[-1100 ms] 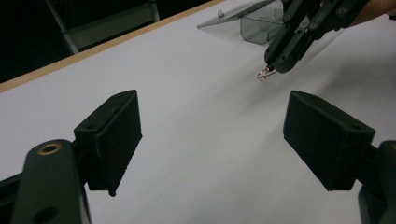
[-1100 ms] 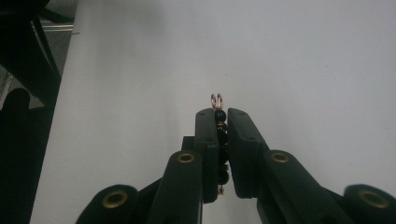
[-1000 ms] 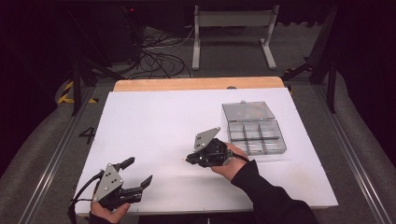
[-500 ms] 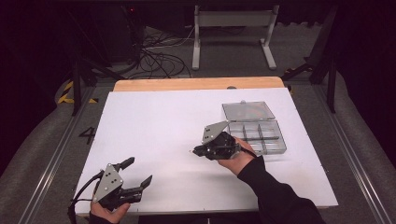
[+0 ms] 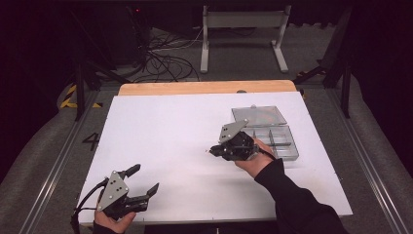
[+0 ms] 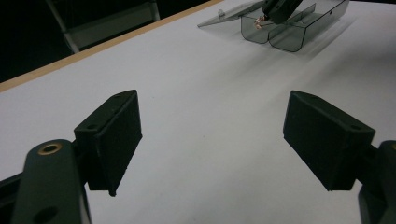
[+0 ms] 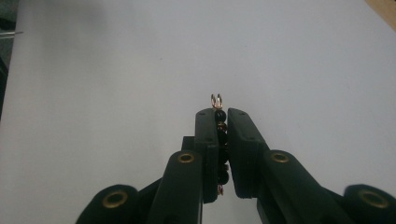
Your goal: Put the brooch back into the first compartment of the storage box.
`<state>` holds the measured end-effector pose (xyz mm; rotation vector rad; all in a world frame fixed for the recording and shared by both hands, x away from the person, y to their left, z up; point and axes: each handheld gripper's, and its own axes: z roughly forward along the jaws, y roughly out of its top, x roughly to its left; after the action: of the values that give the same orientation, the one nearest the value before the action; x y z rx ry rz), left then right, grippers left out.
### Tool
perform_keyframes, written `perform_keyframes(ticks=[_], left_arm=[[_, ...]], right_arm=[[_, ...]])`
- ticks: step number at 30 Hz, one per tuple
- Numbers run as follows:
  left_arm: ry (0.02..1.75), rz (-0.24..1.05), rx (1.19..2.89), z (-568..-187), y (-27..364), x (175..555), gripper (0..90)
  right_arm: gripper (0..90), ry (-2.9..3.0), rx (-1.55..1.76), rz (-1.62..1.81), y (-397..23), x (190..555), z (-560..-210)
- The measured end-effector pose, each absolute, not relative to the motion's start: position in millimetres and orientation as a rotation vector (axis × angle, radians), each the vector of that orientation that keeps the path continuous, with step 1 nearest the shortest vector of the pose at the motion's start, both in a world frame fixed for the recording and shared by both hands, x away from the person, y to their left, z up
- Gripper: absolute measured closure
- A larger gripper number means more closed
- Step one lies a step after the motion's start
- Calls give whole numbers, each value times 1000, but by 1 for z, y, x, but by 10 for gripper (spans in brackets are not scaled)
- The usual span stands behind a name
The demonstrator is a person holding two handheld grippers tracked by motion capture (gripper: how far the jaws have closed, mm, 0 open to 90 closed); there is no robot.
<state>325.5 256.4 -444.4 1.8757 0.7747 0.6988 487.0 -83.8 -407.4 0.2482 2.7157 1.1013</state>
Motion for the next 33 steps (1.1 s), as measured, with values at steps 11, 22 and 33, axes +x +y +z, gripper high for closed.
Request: perform_keyframes(ticks=[11,22,33], left_arm=[[775,700,1878,-444,256,326,201],[777,698,1878,-445,256,326,201],[776,700,1880,-445,256,326,202]], right_arm=[[829,2697,324,1053,-103,500,-403],[829,2674,430,1010,-123,515,-405],[829,2649,553,978,-144,530,-413]])
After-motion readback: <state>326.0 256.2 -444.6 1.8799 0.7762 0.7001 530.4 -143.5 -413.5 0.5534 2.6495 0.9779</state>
